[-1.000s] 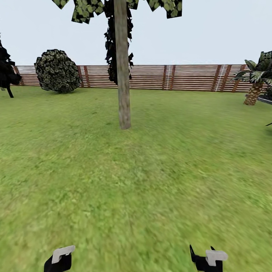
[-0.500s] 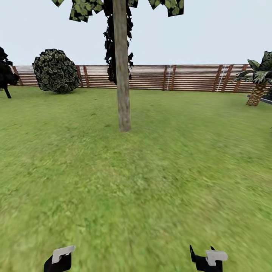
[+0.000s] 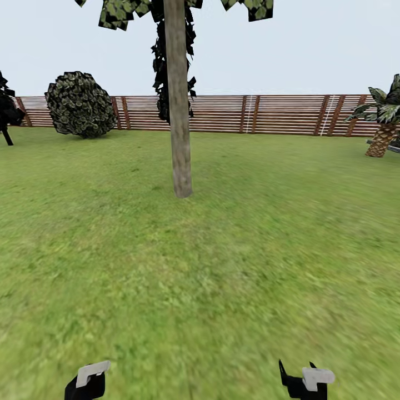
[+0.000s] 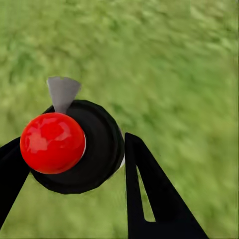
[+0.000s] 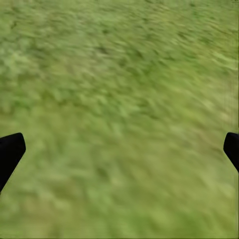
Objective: In the garden, pick up the pesticide atomizer on the floor and spray pesticide onto both trees until each tree trunk is fully covered.
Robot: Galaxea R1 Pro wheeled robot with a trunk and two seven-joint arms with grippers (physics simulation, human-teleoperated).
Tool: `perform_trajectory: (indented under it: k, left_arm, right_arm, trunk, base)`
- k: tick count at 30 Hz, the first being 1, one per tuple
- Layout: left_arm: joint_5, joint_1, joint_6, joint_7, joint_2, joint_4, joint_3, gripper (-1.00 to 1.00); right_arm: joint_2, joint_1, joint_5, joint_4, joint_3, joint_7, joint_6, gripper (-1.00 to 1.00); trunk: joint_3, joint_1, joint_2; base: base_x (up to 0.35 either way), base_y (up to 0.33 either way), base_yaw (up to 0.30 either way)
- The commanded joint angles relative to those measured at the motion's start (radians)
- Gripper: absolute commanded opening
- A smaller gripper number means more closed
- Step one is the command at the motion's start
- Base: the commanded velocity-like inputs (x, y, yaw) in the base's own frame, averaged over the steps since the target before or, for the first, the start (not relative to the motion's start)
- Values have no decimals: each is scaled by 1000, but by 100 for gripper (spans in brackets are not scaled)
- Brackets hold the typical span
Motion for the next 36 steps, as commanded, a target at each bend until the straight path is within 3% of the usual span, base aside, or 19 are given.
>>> perform_trajectory:
  k: [1,36]
  left_arm:
    - [8,-1,-3,-1,0,1,-1,-100]
    - [6,-1,-2,-1,0,1,-3,-100]
  right_arm:
    - [0,-1,1,1,-2,0,-3,100]
    - [3,-1,1,1,-2,0,-3,100]
  trunk:
    - [-1,0,0]
    - [-1,0,0]
  base:
    - [337,0,0]
    - [337,0,0]
